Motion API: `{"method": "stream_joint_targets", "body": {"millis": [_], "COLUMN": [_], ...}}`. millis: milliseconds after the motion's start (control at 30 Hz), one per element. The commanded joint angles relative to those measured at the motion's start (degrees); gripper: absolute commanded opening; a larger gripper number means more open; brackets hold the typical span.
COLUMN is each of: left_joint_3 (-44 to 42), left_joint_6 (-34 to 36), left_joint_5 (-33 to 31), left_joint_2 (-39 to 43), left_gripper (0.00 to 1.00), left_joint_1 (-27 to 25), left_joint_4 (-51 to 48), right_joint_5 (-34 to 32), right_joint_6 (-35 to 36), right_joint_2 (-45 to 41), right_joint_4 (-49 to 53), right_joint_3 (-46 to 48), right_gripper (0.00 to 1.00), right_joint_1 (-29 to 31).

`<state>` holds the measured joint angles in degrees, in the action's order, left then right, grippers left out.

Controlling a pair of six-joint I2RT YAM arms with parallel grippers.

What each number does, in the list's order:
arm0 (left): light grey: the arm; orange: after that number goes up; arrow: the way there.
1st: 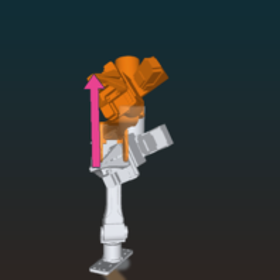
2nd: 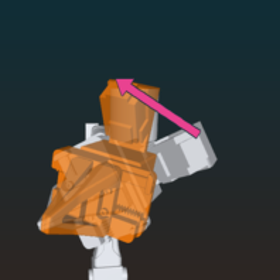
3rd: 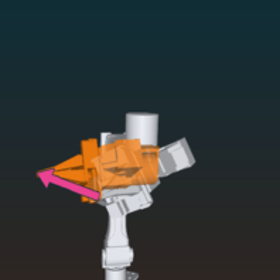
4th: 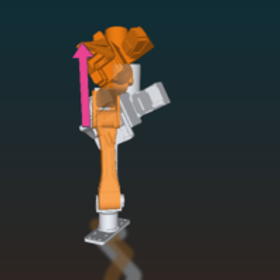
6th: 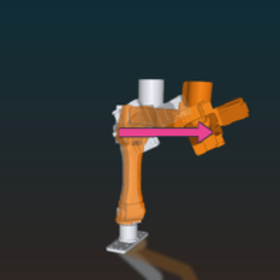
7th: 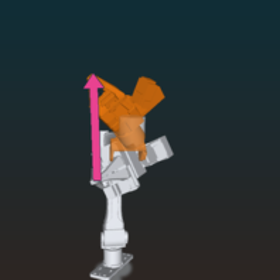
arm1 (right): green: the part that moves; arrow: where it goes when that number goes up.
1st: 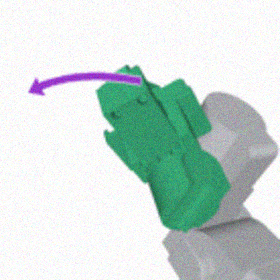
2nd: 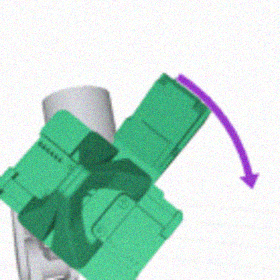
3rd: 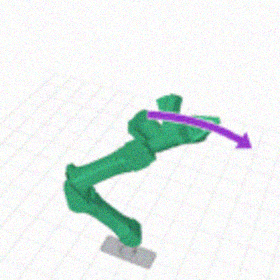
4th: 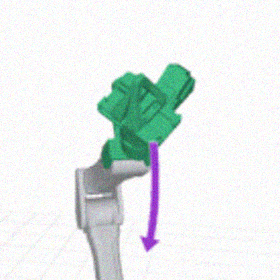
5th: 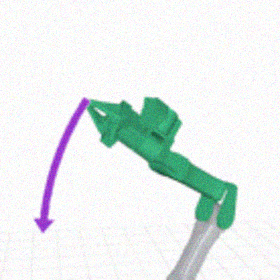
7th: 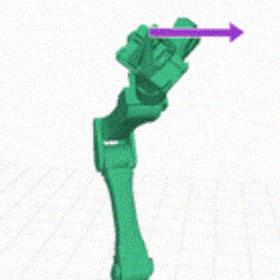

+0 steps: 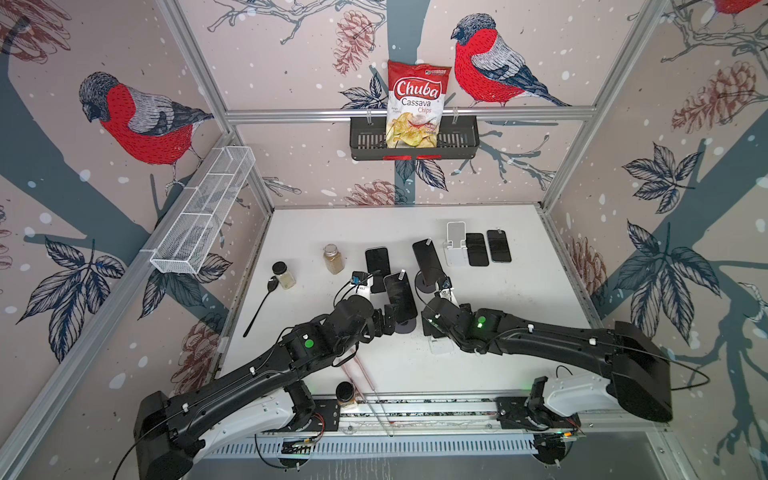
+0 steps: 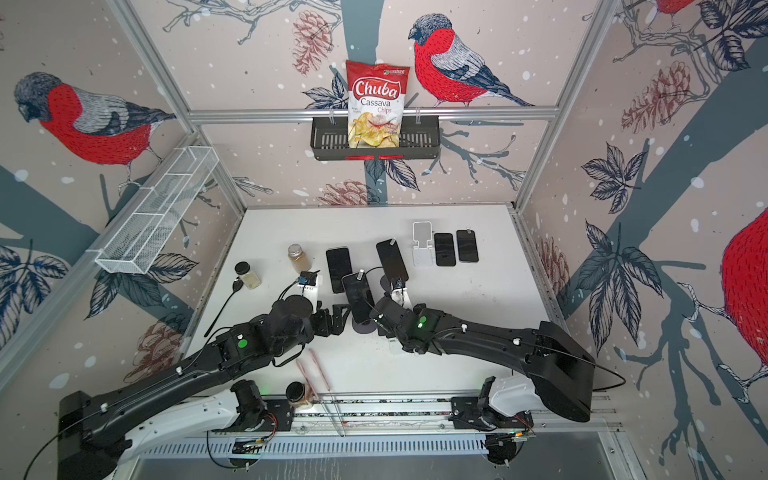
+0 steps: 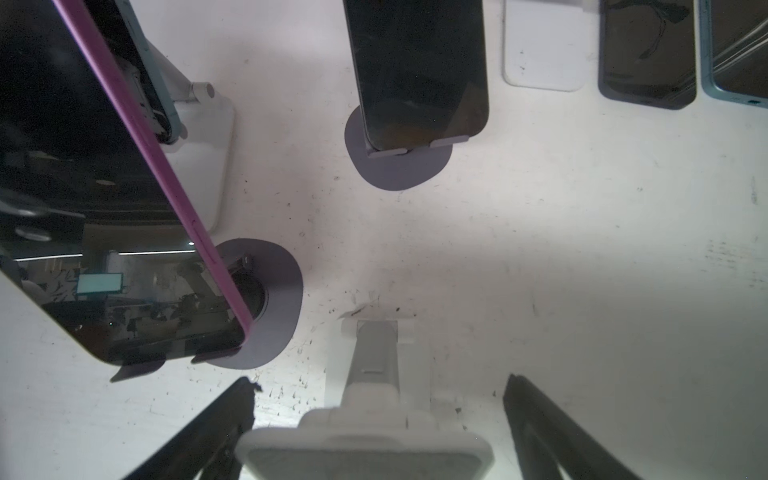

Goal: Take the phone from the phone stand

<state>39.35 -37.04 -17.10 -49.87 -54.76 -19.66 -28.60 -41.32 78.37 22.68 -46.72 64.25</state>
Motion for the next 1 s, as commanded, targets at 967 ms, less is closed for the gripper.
{"method": "stream_joint_targets", "body": {"millis": [967], "left_joint_3": [-1.4], "left_joint_6": [2.6], "left_joint_5": [-0.1], "left_joint_2": [1.7], "left_gripper": [0.97], "left_joint_1": [-0.1], "left_joint_4": [3.1], "right_joint_5": [-5.7], "right_joint_6": [-0.9], "right_joint_2": [-8.0], "right_joint_4": [0.9], "right_joint_3": [1.0], "right_gripper": [0.58], "right_joint_1": [-2.9]}}
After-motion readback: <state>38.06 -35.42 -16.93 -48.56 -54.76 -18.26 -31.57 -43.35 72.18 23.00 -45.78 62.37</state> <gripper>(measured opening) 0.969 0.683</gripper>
